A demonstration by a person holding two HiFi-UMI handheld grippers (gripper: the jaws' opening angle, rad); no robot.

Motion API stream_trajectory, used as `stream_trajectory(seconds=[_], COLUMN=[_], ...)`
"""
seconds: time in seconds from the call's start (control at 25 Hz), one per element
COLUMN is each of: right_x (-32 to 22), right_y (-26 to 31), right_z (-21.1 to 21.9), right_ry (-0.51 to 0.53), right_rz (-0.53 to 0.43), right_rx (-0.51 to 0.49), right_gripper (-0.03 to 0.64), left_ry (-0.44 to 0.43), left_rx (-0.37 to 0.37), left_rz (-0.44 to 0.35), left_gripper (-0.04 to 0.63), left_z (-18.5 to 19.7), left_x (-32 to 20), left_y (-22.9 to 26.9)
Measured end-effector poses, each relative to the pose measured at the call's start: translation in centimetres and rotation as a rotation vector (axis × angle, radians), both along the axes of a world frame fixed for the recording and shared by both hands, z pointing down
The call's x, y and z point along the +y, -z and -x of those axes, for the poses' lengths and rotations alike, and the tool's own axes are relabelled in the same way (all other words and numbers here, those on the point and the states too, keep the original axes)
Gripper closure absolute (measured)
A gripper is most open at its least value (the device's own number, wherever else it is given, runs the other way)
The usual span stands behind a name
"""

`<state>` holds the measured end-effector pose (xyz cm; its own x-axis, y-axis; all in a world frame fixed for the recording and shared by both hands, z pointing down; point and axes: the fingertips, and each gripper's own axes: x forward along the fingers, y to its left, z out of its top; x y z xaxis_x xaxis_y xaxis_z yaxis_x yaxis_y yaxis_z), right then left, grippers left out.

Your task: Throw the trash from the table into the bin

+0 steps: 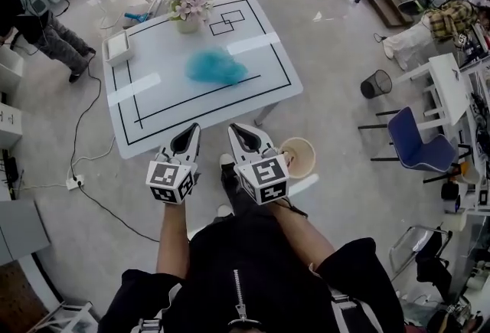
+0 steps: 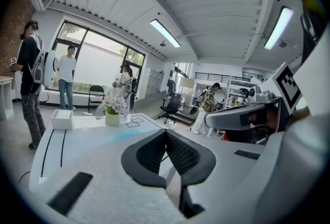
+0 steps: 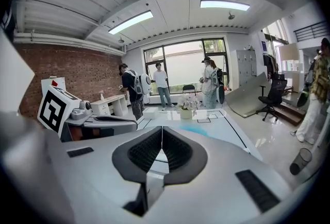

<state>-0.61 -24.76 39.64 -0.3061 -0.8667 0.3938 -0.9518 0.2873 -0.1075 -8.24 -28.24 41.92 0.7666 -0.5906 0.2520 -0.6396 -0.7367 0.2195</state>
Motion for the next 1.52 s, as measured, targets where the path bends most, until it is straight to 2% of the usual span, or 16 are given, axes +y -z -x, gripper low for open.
stream_trajectory(seconds=[0.28, 0.6, 1.04, 1.28, 1.52], right_x=[-7.7, -13.5, -16.6, -19.2, -21.4], right_y=[-0.2, -1.9, -5.9, -10.2, -15.5], right_z=[-2.8, -4.4, -4.2, -5.3, -6.4], right_ry=[0.043, 0.078, 0.047, 0.018, 0.019], right_rz=[0.012, 0.049, 0.144, 0.22, 0.295], right_rx=[0.014, 0.031, 0.085, 0.153, 0.222], right_gripper=[0.606, 0.606, 0.603, 0.478, 0.397], left_ry=[0.024, 0.064, -0.008, -0.042, -0.045], left_rx=[-0.015, -0.025, -0.029, -0.041, -0.057], left_rz=[-0.001, 0.03, 0.077, 0.095, 0.111], left_gripper=[0.589, 0.589, 0.589, 0.589, 0.589], left_z=[-2.5, -2.7, -2.9, -3.0, -1.5], left_x=[-7.1, -12.3, -16.0, -17.2, -18.0], left_y=[0.6, -0.6, -2.6, -3.8, -4.9])
